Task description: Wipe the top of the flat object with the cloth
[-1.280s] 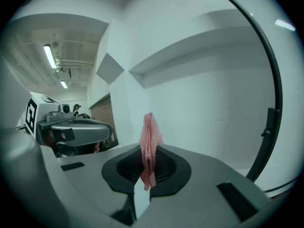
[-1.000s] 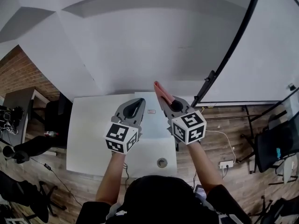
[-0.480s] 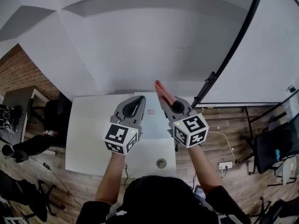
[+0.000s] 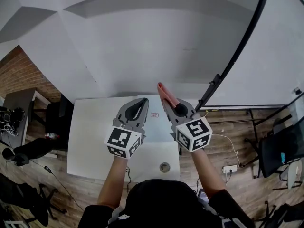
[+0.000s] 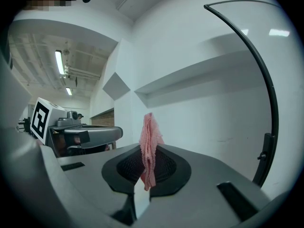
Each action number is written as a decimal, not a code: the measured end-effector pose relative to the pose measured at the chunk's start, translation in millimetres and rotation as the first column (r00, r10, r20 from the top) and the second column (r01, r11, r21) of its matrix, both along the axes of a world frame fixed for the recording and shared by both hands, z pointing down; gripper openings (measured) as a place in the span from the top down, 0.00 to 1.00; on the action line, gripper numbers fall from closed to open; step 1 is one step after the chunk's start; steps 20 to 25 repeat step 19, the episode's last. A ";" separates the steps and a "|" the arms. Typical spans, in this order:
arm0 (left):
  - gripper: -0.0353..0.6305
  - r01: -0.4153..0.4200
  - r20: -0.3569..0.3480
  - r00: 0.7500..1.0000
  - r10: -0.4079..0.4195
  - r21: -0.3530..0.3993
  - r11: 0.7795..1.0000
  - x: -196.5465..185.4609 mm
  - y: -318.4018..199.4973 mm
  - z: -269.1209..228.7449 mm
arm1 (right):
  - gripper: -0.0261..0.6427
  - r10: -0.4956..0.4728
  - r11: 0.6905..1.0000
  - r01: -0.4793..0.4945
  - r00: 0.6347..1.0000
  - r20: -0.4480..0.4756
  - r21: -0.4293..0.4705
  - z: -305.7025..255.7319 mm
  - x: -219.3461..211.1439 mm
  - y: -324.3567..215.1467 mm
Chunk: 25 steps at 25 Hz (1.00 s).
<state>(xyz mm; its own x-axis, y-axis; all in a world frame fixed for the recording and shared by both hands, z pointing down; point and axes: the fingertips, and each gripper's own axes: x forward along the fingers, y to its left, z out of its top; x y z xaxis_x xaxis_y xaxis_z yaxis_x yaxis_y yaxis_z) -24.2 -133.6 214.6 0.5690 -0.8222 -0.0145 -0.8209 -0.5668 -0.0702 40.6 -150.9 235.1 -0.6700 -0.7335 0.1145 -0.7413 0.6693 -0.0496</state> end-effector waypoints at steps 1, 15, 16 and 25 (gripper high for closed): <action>0.93 0.000 0.001 1.000 0.000 0.000 1.000 0.0 0.0 0.1 | 0.90 -0.001 1.000 0.001 1.000 0.001 0.000 0.1 0.0 0.1; 0.93 -0.011 0.011 1.000 0.011 0.017 1.000 0.7 1.5 -1.2 | 0.89 0.011 1.000 -0.011 1.000 -0.017 -0.012 8.1 1.7 -5.0; 0.93 -0.011 0.011 1.000 0.011 0.017 1.000 0.6 1.2 -1.0 | 0.90 0.010 1.000 -0.011 1.000 -0.018 -0.014 8.4 1.8 -5.3; 0.93 -0.009 0.011 1.000 0.009 0.018 1.000 1.2 0.1 -1.0 | 0.89 0.007 1.000 -0.007 1.000 -0.013 -0.016 8.2 2.9 -5.8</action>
